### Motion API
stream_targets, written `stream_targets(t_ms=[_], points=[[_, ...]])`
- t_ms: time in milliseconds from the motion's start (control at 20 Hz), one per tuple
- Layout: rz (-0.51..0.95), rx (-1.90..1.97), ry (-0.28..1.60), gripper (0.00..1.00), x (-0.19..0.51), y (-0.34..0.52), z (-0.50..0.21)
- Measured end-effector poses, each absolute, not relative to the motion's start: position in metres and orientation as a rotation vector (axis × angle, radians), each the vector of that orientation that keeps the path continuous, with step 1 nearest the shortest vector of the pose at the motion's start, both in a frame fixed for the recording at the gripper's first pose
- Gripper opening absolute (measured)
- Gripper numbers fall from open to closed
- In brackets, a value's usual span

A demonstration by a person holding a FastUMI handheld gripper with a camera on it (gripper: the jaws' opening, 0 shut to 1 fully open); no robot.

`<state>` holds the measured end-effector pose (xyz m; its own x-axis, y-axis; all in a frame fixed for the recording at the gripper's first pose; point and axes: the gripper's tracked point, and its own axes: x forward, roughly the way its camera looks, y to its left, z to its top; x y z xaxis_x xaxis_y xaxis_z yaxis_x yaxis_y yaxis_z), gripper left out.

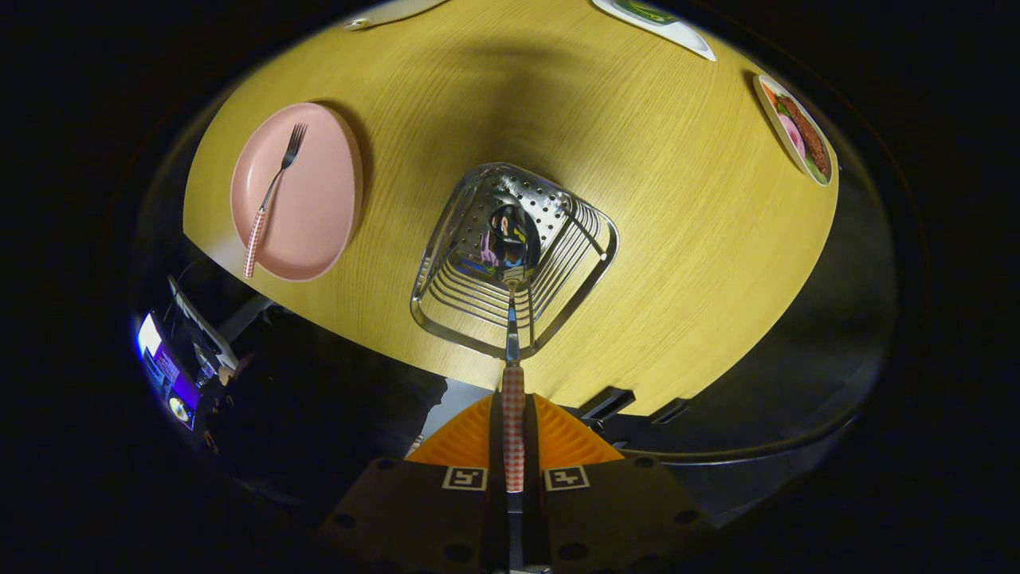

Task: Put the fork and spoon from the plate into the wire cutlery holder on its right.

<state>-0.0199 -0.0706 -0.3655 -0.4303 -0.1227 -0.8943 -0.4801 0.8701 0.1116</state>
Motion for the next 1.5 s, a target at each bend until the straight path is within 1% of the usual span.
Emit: stream_targets(t_ms=[100, 250, 400, 550, 700, 800, 900, 1100, 1200, 1300, 1500], points=[[0.419, -0.416, 1.993, 0.11, -0.015, -0.069, -0.369], [0.415, -0.381, 1.977, 0.15, -0.009, -0.065, -0.371], [0.417, -0.355, 1.944, 0.16, -0.005, -0.063, -0.374], [0.436, -0.302, 1.882, 0.19, 0.004, -0.056, -0.369], [0.449, -0.229, 1.799, 0.19, 0.011, -0.049, -0.355], [0.470, -0.194, 1.743, 0.21, 0.013, -0.046, -0.339], [0.497, -0.157, 1.676, 0.19, 0.016, -0.039, -0.319], [0.560, -0.029, 1.543, 0.19, 0.010, -0.001, -0.285], [0.591, 0.033, 1.504, 0.30, 0.004, 0.024, -0.276], [0.620, 0.094, 1.486, 0.37, -0.005, 0.056, -0.271], [0.675, 0.173, 1.506, 0.37, -0.028, 0.118, -0.279]])
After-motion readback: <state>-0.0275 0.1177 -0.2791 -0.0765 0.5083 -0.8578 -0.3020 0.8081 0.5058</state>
